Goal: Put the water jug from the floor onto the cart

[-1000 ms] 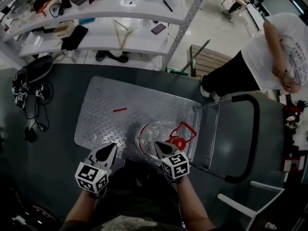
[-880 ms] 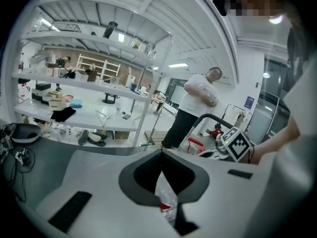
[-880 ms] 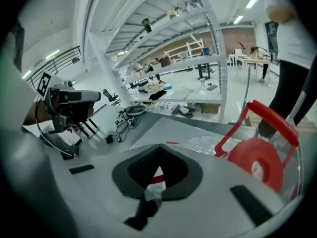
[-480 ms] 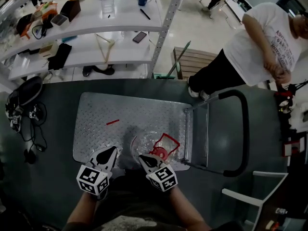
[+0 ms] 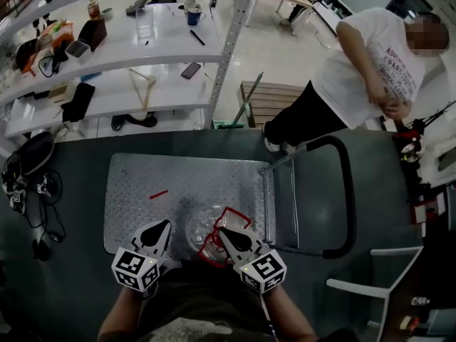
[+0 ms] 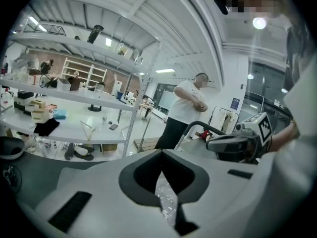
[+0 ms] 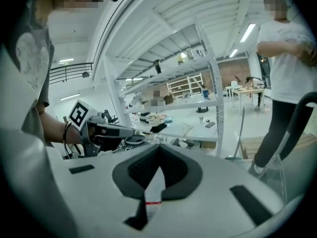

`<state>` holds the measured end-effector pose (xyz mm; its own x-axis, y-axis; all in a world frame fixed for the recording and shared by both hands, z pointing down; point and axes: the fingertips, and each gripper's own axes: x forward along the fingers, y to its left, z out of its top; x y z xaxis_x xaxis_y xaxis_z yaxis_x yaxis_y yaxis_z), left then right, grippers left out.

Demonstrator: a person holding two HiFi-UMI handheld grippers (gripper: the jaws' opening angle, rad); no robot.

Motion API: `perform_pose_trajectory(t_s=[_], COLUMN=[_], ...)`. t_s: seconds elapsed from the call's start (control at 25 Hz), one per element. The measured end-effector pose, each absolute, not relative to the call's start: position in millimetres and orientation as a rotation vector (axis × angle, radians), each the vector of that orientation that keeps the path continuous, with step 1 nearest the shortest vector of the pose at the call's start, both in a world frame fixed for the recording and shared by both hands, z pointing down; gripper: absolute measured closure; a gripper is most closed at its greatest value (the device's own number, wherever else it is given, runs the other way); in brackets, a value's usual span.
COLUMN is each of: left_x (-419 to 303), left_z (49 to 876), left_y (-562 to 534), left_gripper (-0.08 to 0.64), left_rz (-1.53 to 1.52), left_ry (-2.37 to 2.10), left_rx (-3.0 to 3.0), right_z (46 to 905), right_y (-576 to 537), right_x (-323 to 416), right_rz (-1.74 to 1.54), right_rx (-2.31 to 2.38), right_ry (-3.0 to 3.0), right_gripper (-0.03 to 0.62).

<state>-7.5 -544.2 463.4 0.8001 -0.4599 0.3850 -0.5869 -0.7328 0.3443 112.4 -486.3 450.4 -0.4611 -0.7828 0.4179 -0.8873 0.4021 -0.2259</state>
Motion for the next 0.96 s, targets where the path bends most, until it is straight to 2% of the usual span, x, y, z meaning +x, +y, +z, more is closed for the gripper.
perform_pose_trajectory(t_s=[0.4,0.96], left_x=[31.3,62.9], left_z=[406.1,378.4], left_y=[-540.8,-491.5], left_gripper=[0.552,0.552], left_rz=[0.256,0.269], left_ry=[-0.688,-0.810], left_rx=[2.664,2.697], right_z=[403.0,382.7], right_y=[-481.2,-424.5], right_x=[158.9,210.5], right_rz=[0.398,0.329], right_rx=[1.598,1.594], right_ry=[-2.317,-2.337], right_gripper=[0.603,0.603])
